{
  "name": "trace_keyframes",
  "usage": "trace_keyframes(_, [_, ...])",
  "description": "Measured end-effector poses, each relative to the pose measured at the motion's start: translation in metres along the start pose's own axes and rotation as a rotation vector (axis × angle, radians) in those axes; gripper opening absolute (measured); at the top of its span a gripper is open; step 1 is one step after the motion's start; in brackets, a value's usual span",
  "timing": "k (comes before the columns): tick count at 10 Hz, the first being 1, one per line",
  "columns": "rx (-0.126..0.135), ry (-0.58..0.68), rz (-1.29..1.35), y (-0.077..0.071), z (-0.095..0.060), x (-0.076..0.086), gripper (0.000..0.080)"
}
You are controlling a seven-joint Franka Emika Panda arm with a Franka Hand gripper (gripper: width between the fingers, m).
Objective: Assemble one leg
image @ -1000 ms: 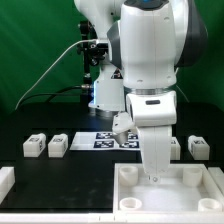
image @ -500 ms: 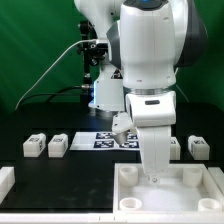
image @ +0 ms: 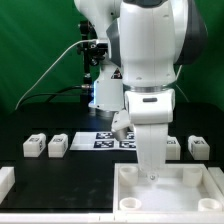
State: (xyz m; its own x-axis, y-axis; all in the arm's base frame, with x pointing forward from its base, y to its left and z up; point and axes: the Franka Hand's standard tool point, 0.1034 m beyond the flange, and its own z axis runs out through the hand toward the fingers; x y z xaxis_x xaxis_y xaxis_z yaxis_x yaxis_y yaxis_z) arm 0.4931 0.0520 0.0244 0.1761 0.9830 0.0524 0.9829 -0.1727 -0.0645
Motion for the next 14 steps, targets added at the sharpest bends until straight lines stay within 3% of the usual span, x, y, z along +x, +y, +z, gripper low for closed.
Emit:
trace_keyframes(2, [0.005,-0.01,0.144,-0.01,-0.015,0.016,0.0649])
trace_keyframes(4, [-0.008,-0.005,0.448,-0.017,-0.023,0.035,0.0649])
trace_keyframes(6, [-0.014,0.0,0.695,-0.028,-0.022,0.054,0.0649])
trace_keyframes(9, [-0.004,0.003,1.071,-0.043,-0.018,0.078,0.0649])
trace_keyframes(12, [0.021,0.002,1.236,-0.045,-0.018,0.079,0.0649])
trace_keyframes(14, [0.065,-0.015,1.283,-0.055,-0.017,0.089,0.0649])
